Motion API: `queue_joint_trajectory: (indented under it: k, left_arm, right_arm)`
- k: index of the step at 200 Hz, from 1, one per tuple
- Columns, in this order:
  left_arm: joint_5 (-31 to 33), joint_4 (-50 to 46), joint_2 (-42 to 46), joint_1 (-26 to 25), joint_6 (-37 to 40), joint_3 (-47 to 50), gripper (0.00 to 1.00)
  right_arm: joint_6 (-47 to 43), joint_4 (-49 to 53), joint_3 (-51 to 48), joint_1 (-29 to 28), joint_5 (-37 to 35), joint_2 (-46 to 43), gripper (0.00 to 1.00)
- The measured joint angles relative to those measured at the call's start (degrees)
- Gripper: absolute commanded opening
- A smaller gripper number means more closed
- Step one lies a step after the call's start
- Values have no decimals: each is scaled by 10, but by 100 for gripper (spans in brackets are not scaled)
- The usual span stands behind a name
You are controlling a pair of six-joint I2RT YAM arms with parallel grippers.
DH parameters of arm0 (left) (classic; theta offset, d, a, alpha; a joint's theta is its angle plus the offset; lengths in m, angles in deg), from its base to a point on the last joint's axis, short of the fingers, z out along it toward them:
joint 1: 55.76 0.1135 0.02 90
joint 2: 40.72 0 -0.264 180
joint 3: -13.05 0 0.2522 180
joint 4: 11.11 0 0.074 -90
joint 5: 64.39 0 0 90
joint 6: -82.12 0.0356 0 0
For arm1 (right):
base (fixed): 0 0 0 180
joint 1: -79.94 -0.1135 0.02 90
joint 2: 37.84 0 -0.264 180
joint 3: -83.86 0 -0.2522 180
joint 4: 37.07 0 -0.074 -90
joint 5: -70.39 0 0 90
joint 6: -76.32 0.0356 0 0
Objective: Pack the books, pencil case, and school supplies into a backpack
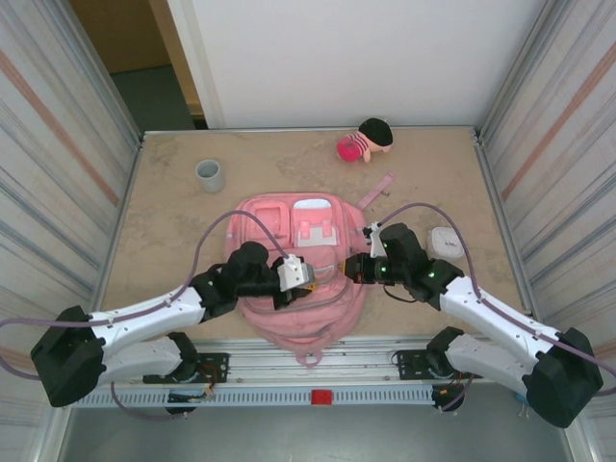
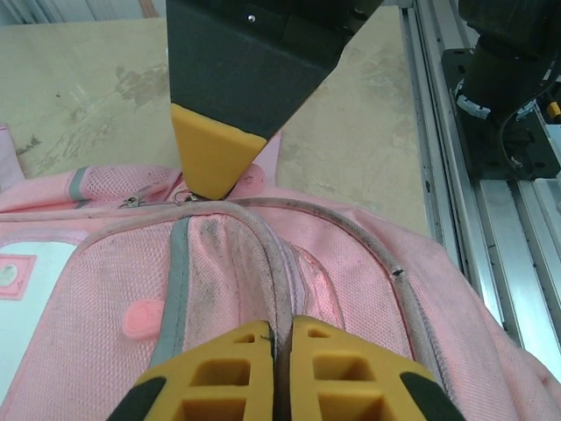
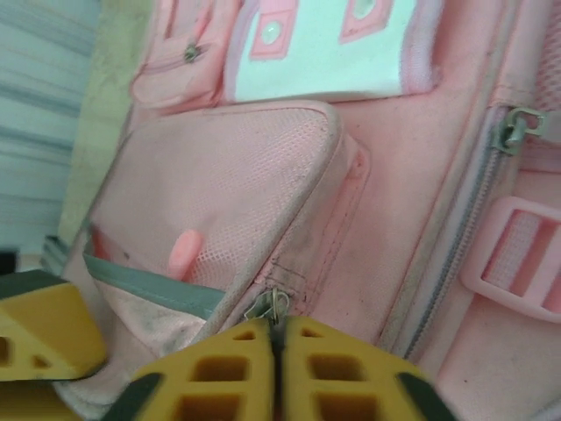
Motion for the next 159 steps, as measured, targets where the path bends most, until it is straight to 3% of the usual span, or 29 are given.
queue_joint_trajectory:
  k: [14, 35, 93, 134, 159]
  left_arm:
    - [12, -18, 2, -7, -25, -16, 65]
    - [55, -69, 15, -9, -81, -45, 79]
    - [227, -293, 64, -6, -333, -147, 96]
    - [275, -442, 81, 2, -501, -151, 99]
    - [285, -482, 94, 21, -559, -128, 98]
  right_arm:
    - [2, 19, 6, 1, -40, 0, 62]
    - [4, 76, 47, 0, -84, -5, 100]
    - [-10, 205, 175, -53, -168, -8, 99]
    - [-11, 244, 180, -103, -178, 49, 99]
    - [-8, 239, 154, -117, -169, 62, 99]
